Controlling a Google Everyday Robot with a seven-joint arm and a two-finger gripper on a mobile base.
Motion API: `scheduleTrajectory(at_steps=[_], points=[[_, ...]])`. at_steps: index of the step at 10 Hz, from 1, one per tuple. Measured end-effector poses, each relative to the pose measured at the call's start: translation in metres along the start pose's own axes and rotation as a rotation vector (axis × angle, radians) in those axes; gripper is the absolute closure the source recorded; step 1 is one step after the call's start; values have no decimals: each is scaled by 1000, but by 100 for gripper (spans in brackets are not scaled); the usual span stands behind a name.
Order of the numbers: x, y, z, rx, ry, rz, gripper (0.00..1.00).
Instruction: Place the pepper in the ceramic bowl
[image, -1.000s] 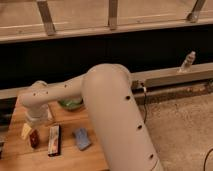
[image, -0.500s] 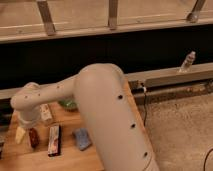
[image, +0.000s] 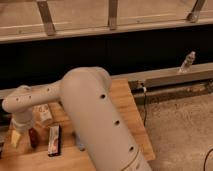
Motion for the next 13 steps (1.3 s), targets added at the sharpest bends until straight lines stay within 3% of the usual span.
scheduleTrajectory(at_steps=[4, 5, 11, 13], points=[[-1, -18, 23, -45, 26, 43, 21], [-1, -19, 25, -50, 27, 46, 25], [1, -24, 18, -43, 29, 48, 87], [-1, -22, 26, -59, 16, 41, 100]])
